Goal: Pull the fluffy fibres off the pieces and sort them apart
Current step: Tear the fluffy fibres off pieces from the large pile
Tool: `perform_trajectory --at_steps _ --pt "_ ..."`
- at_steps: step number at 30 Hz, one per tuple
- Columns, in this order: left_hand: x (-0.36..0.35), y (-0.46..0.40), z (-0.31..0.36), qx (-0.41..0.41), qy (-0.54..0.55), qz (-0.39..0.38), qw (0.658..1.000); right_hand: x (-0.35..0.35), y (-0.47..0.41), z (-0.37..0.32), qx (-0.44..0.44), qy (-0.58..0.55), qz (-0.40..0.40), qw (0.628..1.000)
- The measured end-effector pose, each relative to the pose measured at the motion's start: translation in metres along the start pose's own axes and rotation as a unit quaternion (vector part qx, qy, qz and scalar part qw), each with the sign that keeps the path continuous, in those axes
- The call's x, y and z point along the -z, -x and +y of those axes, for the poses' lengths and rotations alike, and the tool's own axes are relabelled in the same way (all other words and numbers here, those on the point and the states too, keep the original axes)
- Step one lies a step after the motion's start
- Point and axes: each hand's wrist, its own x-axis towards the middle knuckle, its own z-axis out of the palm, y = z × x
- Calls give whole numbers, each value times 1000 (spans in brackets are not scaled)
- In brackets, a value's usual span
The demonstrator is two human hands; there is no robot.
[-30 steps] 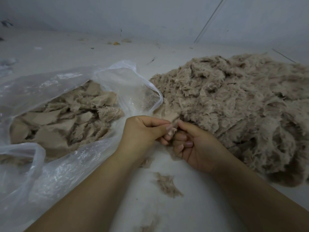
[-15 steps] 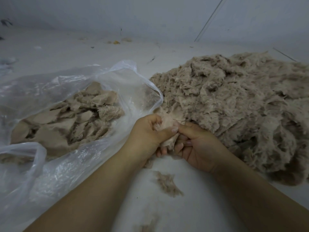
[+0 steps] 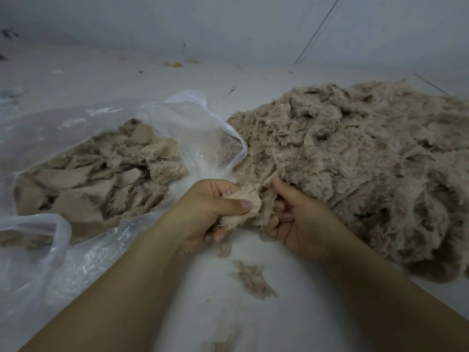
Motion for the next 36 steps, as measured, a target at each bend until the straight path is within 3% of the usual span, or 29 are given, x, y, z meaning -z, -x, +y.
perform_trajectory --at_steps 5,7,13,17,20,25,30,36 --pt "-5 7 -4 41 -66 -115 990 0 3 3 31 59 -27 997" --pt "-6 8 -2 39 -66 -124 989 0 2 4 28 55 -14 998" --pt "-10 -2 -6 -47 32 54 997 -1 3 1 8 31 -24 999" --pt "-11 -3 -10 -84 7 63 994 0 2 1 9 53 -42 998" --pt "-10 -4 -11 -108 47 68 991 0 2 2 17 61 -43 997" --pt "-6 -7 -12 -75 72 40 994 -3 4 0 16 34 -30 999" --pt "-15 -5 -16 -42 6 -20 999 -3 5 1 5 33 10 999" --pt "-11 -15 -18 -68 -84 105 989 -2 2 0 -21 -15 -5 1000"
